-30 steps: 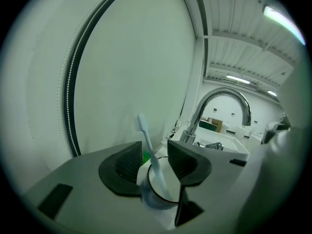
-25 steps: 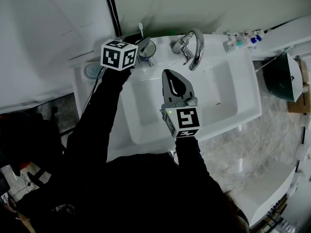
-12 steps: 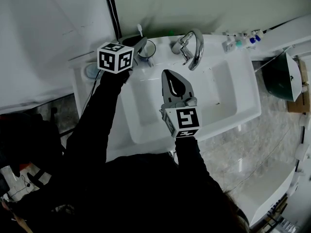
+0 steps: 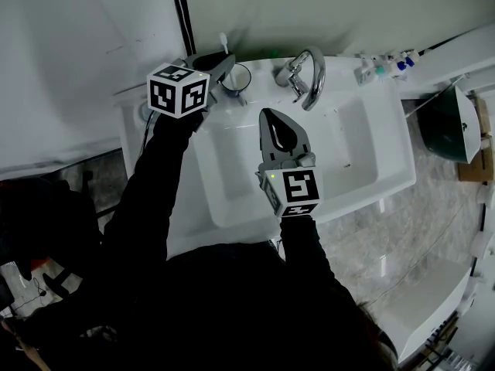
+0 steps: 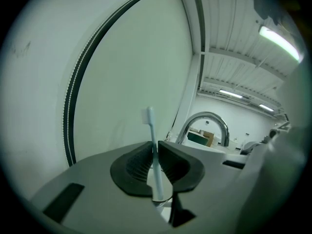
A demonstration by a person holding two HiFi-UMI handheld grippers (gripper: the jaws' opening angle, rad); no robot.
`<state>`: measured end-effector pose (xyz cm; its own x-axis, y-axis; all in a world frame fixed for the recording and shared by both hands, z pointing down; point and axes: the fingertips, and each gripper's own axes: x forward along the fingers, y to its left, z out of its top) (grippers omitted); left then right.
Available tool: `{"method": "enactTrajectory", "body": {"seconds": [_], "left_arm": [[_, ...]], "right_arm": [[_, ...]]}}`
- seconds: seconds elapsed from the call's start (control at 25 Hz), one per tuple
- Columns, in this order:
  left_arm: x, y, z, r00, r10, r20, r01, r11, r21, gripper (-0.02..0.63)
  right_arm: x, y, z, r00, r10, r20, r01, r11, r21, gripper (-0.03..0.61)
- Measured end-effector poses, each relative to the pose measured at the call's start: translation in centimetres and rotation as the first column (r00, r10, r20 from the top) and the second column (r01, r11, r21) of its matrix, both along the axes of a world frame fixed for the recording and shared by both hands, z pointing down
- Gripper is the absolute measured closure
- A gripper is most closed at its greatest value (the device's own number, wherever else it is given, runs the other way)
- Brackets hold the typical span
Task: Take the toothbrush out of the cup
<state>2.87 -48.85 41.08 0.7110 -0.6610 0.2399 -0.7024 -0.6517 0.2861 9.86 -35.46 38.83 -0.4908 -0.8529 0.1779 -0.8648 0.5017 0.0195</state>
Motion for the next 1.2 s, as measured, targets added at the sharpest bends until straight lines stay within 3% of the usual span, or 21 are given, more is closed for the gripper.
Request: {"method": "enactTrajectory", "body": {"seconds": [0.2,0.68,1.0,1.2], "left_arm": [[-0.5,1.1,-3.9,1.0,0.012,0.005,-0.013,0.997,0.071,0.572],[-0.4,6.0,-10.5,0.998,0.066,-0.007,-0.064,0.986,0.157,0.572],[-0.3,10.3,-12.4,0.994,0.112,0.02,-0.114,0.971,0.212,0.572],[-0.2,12.4,-12.5,0.991,0.13,0.026,-0.132,0.969,0.211,0.572]], "right_arm": [[-0.5,0.1,-1.0,1.0,-0.01,0.011,0.01,1.0,0.022,0.574],[-1.4,1.0,-1.8,1.0,-0.028,-0.004,0.028,0.999,0.043,0.574],[-3.0,2.1,-1.8,0.997,-0.075,0.012,0.075,0.996,0.04,0.572],[-4.0,2.9,-1.1,0.995,-0.098,-0.025,0.099,0.995,0.02,0.568]]}}
